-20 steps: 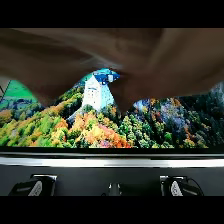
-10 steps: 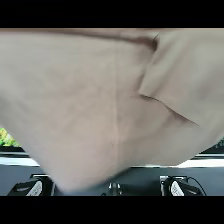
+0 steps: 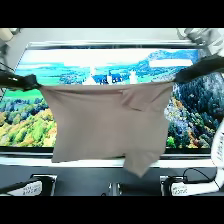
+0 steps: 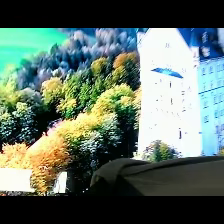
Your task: Fold the shirts.
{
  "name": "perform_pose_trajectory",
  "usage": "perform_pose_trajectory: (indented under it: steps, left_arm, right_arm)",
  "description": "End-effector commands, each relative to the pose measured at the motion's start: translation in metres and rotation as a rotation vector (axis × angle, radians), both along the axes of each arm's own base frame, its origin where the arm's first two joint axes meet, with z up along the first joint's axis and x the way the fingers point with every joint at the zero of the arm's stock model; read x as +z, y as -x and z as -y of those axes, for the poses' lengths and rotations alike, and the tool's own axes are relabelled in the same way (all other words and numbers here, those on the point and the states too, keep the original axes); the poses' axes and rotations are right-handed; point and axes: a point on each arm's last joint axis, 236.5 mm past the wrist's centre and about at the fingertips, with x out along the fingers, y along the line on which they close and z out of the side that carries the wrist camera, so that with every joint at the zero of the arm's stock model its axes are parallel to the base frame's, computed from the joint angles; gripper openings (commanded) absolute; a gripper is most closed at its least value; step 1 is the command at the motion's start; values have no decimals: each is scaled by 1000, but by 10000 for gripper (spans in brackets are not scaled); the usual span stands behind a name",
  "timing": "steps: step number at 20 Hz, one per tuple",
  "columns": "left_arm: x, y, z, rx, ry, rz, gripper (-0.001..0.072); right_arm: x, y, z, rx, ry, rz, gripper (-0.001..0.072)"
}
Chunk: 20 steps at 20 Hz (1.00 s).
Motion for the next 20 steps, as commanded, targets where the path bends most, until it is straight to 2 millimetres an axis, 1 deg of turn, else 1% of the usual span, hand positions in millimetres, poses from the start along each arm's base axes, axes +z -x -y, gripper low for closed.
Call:
perform_pose_trajectory:
  steps: [1, 2, 4, 5, 6, 7, 8, 9, 10, 11, 13, 15, 17, 18, 20]
  left_arm:
    - [-82, -29, 6, 20, 63, -109, 23]
    - [-91, -38, 7, 28, 76, -107, 24]
    - [-98, -51, 4, 43, 77, -83, 24]
    - [-95, -53, 3, 26, 64, -68, 24]
    - [-90, -52, 2, -18, 45, -60, 24]
    - [-85, -44, 4, -61, 37, -80, 24]
    - [-83, -29, 8, -99, 44, -134, 24]
    - [-86, -12, 13, -127, 56, -203, 24]
    - [-94, 6, 19, -155, 68, -279, 23]
    - [-105, 20, 21, -162, 64, -337, 23]
    - [-131, 50, 14, -150, 34, -459, 23]
    - [-152, 72, 9, -142, 32, -533, 23]
    - [-167, 84, 8, -130, 43, -566, 23]
    - [-171, 86, 9, -127, 45, -571, 24]
    - [-172, 81, 17, -118, 80, -547, 31]
  right_arm:
    - [-77, -51, -27, -58, -53, -22, 16]
    - [-86, -62, -29, -73, -70, -3, 16]
    - [-95, -73, -27, -90, -69, 21, 17]
    - [-94, -72, -26, -81, -63, 22, 17]
    - [-92, -65, -27, -37, -46, 5, 17]
    - [-90, -52, -28, 14, -32, -30, 17]
    - [-89, -29, -30, 72, -21, -102, 18]
    - [-92, -3, -29, 107, -5, -201, 18]
    - [-100, 21, -25, 111, 15, -307, 18]
    - [-111, 35, -24, 113, 25, -369, 18]
    - [-136, 56, -18, 110, 48, -455, 18]
    - [-154, 66, -15, 99, 56, -493, 17]
    - [-165, 66, -16, 73, 51, -491, 17]
    - [-167, 64, -20, 57, 29, -484, 17]
    - [-166, 58, -31, 50, -19, -460, 19]
